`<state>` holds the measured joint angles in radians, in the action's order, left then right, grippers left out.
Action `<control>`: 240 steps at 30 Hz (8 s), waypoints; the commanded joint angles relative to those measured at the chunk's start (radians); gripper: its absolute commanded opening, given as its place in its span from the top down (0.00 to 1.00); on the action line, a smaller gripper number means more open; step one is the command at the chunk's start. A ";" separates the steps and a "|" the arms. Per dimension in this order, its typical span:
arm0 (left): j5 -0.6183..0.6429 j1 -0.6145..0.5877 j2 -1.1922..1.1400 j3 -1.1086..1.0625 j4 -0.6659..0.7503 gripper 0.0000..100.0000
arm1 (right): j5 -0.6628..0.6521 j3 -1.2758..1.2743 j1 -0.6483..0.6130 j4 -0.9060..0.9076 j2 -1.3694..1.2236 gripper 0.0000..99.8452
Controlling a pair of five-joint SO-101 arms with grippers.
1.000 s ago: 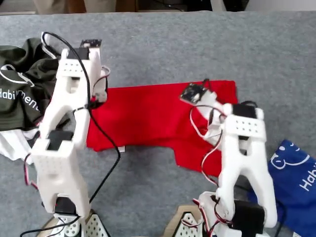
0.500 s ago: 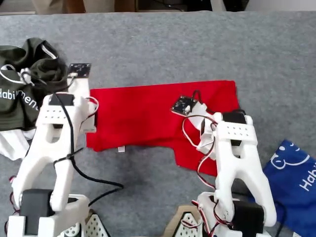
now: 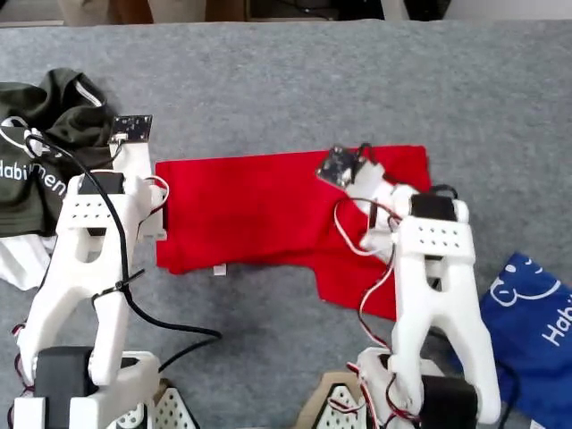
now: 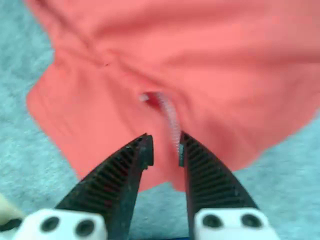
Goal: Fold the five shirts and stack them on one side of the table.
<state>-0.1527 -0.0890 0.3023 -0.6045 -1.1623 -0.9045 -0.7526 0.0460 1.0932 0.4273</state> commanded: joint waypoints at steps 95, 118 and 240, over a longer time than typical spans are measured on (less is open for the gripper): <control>-0.046 0.000 0.027 -0.002 -0.063 0.98 | 0.101 -0.430 -0.220 -0.098 0.268 0.88; -0.046 -0.009 0.036 -0.038 -0.063 0.98 | 0.130 -0.446 -0.217 -0.106 0.274 0.99; -0.051 -0.009 0.036 0.035 -0.063 0.98 | -0.011 -0.460 -0.191 0.195 0.713 0.75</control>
<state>-0.1972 -0.0890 0.3053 -0.6398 -1.2175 -0.8968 -1.3280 -0.1657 1.1945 1.1132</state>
